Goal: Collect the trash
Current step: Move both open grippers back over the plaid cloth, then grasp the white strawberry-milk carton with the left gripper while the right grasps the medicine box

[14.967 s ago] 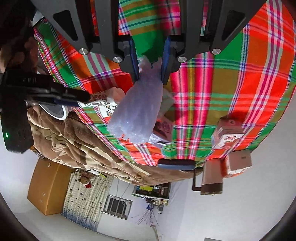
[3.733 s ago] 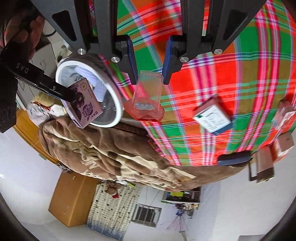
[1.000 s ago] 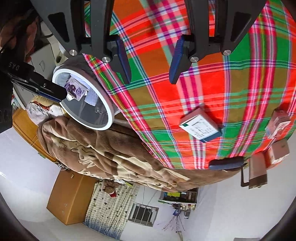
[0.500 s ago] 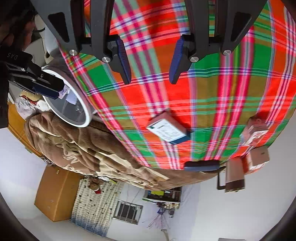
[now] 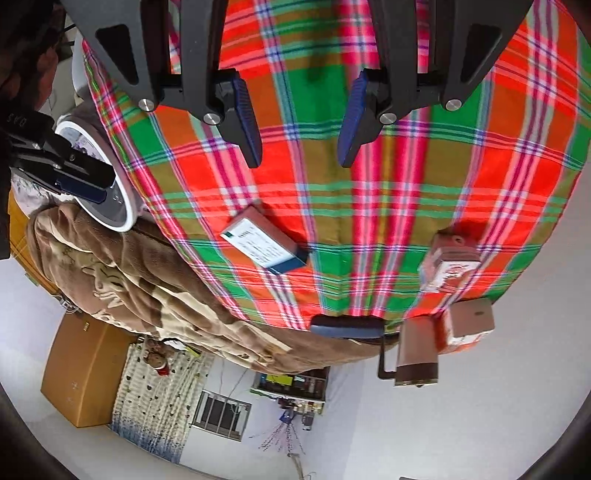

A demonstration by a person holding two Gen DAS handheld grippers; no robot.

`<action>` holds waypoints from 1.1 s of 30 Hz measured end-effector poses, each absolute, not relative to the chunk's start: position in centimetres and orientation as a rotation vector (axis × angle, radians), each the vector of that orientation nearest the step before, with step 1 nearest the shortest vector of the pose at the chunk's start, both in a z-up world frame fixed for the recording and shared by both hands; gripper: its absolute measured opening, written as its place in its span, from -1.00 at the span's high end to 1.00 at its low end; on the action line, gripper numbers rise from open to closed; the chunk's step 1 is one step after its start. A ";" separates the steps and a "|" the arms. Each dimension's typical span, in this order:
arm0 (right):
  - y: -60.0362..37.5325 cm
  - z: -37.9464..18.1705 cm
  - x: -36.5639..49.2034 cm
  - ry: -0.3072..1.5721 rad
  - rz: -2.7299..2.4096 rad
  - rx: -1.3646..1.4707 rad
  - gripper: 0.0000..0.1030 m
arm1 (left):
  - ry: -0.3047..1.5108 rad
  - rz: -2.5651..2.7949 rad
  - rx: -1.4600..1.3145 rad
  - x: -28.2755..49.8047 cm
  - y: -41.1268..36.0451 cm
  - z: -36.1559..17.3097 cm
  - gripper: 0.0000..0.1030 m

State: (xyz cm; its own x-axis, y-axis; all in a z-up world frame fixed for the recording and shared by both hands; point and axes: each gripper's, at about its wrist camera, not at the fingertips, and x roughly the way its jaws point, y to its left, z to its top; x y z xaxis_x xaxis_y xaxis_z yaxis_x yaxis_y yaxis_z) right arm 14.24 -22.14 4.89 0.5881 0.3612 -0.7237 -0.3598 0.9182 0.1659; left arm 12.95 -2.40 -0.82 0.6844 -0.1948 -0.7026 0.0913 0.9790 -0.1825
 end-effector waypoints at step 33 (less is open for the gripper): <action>-15.5 -0.7 24.4 0.963 0.488 -0.146 -0.29 | 0.785 0.042 -0.117 23.2 9.0 -2.0 -0.25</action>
State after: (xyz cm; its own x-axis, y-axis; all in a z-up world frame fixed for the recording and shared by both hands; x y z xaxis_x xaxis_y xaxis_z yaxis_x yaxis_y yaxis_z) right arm 24.45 -15.48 -0.69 0.4727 0.3338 -0.8156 -0.4611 0.8824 0.0939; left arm 23.16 9.01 -2.05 0.7072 -0.0058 -0.7070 -0.0816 0.9926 -0.0898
